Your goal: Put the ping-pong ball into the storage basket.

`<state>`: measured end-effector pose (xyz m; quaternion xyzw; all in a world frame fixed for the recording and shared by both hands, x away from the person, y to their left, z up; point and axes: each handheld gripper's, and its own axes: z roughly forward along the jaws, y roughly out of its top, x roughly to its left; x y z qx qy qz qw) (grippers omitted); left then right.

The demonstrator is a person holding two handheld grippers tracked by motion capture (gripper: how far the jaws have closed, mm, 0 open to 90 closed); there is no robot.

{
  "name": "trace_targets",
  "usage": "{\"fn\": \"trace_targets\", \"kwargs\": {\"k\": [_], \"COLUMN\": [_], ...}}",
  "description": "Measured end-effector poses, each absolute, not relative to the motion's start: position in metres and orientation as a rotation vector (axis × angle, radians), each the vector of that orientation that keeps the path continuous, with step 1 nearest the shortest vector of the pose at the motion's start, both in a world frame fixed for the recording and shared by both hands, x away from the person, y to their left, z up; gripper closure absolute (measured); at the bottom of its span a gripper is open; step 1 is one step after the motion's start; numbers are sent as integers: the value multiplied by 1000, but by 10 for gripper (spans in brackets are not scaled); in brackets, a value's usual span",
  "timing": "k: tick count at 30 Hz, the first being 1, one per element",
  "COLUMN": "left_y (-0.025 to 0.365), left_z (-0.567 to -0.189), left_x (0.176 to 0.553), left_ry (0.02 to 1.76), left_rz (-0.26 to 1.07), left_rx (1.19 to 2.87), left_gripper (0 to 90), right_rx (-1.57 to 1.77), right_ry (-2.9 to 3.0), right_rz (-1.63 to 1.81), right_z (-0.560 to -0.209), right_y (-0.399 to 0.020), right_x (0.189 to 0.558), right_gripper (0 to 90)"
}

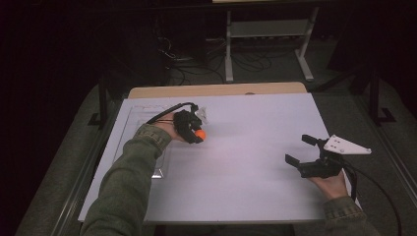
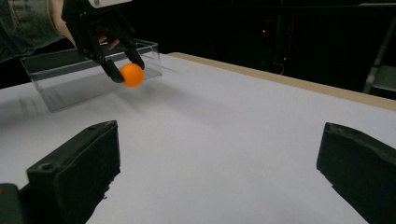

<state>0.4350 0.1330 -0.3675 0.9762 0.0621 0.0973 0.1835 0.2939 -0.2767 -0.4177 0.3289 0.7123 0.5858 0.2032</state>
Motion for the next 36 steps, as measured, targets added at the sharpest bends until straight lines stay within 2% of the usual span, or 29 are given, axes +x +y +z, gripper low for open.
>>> {"fn": "trace_targets", "kwargs": {"k": [36], "left_y": [152], "left_z": [-333], "left_x": [421], "left_ry": [182], "left_rz": [340], "left_rx": [2674], "left_gripper": [505], "right_rx": [909], "right_ry": [2001], "right_rz": [1627], "right_z": [-418], "right_y": [-274], "right_x": [295], "right_gripper": [0]}}
